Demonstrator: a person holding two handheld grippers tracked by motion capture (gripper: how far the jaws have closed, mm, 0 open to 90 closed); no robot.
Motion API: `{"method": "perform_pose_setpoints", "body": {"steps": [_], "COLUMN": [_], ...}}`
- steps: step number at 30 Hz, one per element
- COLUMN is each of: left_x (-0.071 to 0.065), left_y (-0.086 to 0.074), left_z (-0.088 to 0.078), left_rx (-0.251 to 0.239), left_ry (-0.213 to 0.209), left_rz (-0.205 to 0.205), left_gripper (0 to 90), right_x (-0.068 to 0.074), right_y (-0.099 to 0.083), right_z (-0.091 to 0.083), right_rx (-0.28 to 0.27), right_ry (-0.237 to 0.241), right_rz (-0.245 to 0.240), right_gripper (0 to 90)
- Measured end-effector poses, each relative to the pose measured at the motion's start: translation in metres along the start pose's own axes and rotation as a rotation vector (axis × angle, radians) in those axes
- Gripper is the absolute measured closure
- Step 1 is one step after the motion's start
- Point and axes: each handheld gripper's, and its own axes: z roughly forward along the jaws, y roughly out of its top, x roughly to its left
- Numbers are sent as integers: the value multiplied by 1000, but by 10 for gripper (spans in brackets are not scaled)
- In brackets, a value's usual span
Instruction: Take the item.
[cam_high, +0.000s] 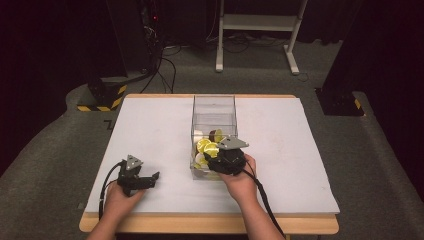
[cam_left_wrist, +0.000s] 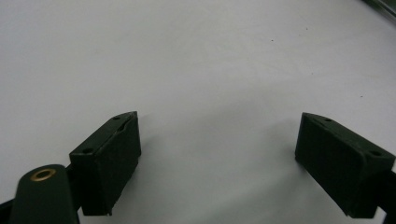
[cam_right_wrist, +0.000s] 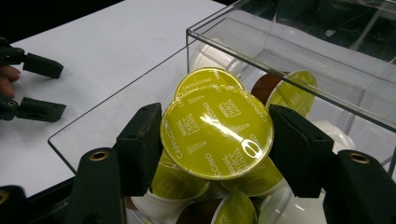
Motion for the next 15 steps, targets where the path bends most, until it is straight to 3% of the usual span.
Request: {"method": "perform_pose_setpoints", "body": {"steps": [15], "left_x": [0], "left_y": [0], "left_z": [0], "left_rx": [-5], "left_ry": [0], "left_rz": [-6], "left_gripper": [144], "right_x": [-2], "right_y": [-8], "right_z": [-5], "right_rx": [-52], "right_ry": [17], "right_rz": [24], "right_gripper": [381]}}
